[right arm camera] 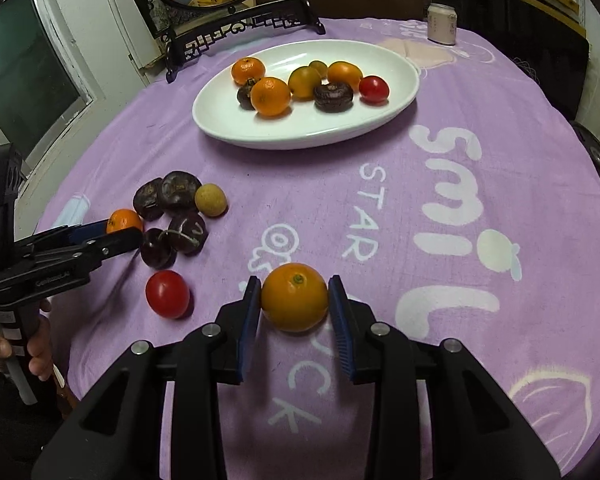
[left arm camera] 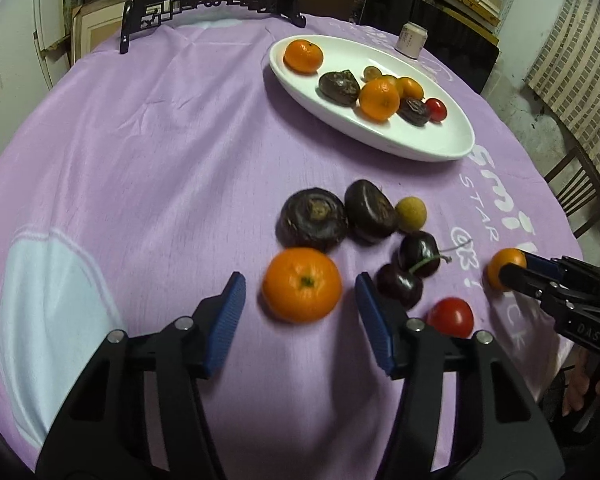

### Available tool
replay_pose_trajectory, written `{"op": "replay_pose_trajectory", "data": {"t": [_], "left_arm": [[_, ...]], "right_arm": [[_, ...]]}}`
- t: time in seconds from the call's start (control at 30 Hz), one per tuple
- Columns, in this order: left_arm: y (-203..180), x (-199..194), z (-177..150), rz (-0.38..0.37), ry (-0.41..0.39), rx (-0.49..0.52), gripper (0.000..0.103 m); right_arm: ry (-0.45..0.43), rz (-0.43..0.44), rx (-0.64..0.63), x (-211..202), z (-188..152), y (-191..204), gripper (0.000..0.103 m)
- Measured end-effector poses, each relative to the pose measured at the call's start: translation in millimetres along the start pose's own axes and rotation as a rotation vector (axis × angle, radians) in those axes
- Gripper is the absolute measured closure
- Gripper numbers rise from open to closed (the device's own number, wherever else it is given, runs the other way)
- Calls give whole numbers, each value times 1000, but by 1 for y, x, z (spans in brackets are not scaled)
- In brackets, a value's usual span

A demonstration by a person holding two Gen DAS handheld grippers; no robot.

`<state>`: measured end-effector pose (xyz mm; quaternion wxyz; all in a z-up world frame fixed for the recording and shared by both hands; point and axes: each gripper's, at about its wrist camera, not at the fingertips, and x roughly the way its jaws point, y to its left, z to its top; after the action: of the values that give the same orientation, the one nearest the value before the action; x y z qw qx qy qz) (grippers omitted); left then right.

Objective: Organize fruits
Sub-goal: 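Grasp an orange with the right tool while the left tool moves toward the fruit pile, then grasp a tangerine with the left tool while the right tool carries the orange to the plate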

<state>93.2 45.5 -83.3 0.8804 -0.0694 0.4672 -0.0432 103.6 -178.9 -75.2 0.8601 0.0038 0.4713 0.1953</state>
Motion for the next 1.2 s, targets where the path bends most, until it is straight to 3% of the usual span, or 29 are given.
{"op": "replay_pose_trajectory", "data": {"t": [0.07, 0.13, 0.4, 0.63, 0.83, 1.03, 1.2], "left_arm": [[-3, 0, -1, 6, -1, 15, 65], [-5, -1, -4, -4, -2, 21, 65], [-5, -17, -5, -15, -24, 19, 66], [-16, -35, 12, -54, -51, 49, 66], [-25, -26, 70, -34, -64, 79, 66], [-39, 16, 152, 12, -56, 80, 66], [-51, 61, 209, 37, -36, 79, 66]], "right_arm": [[11, -2, -8, 5, 2, 1, 67], [36, -4, -7, 14, 1, 2, 67], [-10, -6, -27, 6, 4, 9, 68], [-28, 27, -1, -3, 17, 1, 68], [-77, 3, 8, -9, 53, -12, 68], [-90, -15, 3, 11, 115, -24, 68], [-106, -103, -28, 43, 170, -36, 68]]}}
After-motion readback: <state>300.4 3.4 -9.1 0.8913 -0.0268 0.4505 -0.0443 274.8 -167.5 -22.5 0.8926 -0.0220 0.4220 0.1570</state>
